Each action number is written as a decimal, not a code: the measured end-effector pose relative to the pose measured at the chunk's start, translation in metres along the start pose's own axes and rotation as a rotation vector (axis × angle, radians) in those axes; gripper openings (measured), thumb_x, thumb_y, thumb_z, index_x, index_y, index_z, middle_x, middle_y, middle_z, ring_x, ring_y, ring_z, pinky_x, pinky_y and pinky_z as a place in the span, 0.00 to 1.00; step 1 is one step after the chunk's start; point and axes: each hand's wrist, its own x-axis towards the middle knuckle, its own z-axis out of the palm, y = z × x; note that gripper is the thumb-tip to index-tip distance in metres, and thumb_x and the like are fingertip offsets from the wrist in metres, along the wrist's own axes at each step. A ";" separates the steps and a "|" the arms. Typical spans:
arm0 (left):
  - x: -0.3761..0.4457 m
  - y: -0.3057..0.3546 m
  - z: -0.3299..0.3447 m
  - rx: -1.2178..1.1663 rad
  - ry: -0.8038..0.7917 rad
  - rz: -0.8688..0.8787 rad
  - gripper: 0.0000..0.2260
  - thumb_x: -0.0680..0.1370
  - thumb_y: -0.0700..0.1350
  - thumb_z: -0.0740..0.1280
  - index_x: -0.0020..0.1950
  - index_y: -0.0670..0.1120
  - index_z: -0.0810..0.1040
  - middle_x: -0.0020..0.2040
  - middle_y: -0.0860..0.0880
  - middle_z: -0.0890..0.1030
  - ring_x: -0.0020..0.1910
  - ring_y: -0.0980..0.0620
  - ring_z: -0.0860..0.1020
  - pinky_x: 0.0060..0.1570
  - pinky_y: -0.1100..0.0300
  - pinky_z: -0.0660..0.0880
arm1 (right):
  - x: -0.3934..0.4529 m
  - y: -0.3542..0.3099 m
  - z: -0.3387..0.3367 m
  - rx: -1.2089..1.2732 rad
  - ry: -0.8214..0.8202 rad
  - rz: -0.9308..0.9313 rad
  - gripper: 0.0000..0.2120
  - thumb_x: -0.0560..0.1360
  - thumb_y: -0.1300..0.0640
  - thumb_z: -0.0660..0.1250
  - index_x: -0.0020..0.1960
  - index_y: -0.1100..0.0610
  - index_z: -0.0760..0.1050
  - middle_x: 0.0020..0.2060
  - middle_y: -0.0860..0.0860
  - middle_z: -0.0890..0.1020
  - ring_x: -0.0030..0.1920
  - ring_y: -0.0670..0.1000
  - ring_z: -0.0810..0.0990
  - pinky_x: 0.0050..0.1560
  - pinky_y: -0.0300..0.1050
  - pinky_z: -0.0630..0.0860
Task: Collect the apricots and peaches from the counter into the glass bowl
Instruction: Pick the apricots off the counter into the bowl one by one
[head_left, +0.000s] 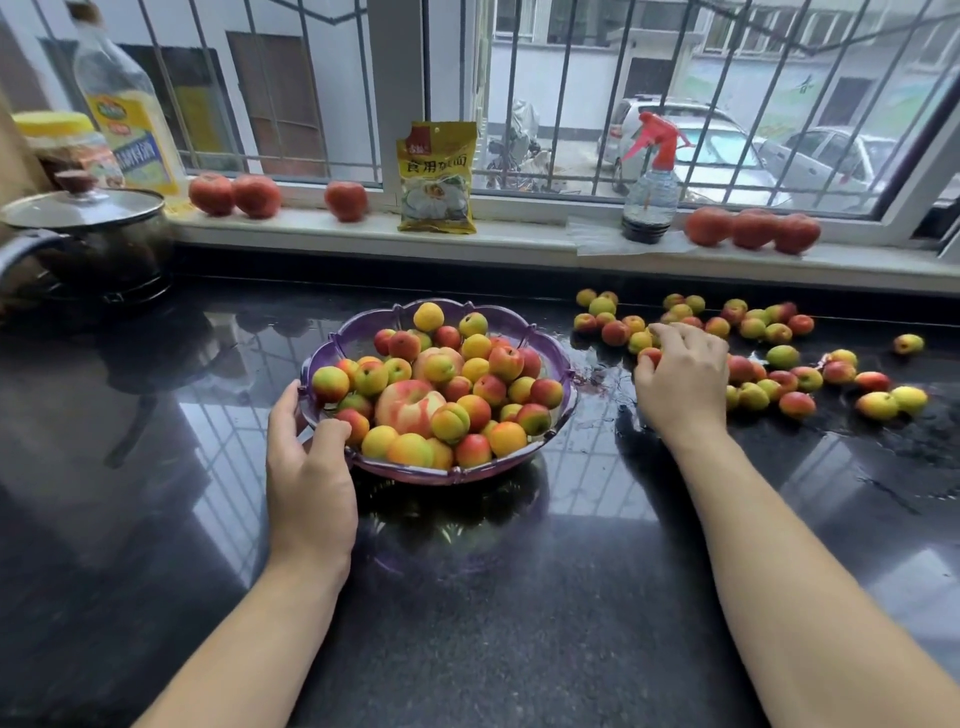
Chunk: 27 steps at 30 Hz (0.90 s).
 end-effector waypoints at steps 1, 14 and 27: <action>0.001 -0.001 0.000 -0.007 -0.002 -0.004 0.32 0.72 0.55 0.66 0.78 0.59 0.70 0.70 0.54 0.79 0.68 0.49 0.79 0.69 0.42 0.77 | 0.002 0.000 0.002 -0.041 -0.038 0.008 0.22 0.77 0.56 0.66 0.70 0.58 0.74 0.69 0.59 0.75 0.69 0.64 0.67 0.70 0.58 0.63; 0.000 -0.001 0.001 0.008 0.010 0.001 0.30 0.74 0.53 0.64 0.78 0.59 0.69 0.70 0.54 0.78 0.69 0.50 0.78 0.68 0.42 0.78 | 0.006 -0.001 0.012 -0.188 -0.030 0.024 0.11 0.76 0.61 0.69 0.58 0.59 0.76 0.59 0.60 0.80 0.65 0.63 0.69 0.71 0.62 0.64; 0.000 0.002 0.001 0.003 0.030 -0.009 0.33 0.71 0.54 0.66 0.78 0.59 0.70 0.71 0.55 0.78 0.70 0.50 0.78 0.71 0.43 0.75 | -0.042 -0.101 -0.078 0.648 -0.427 -0.378 0.08 0.76 0.50 0.73 0.53 0.51 0.80 0.47 0.44 0.82 0.50 0.43 0.80 0.51 0.38 0.76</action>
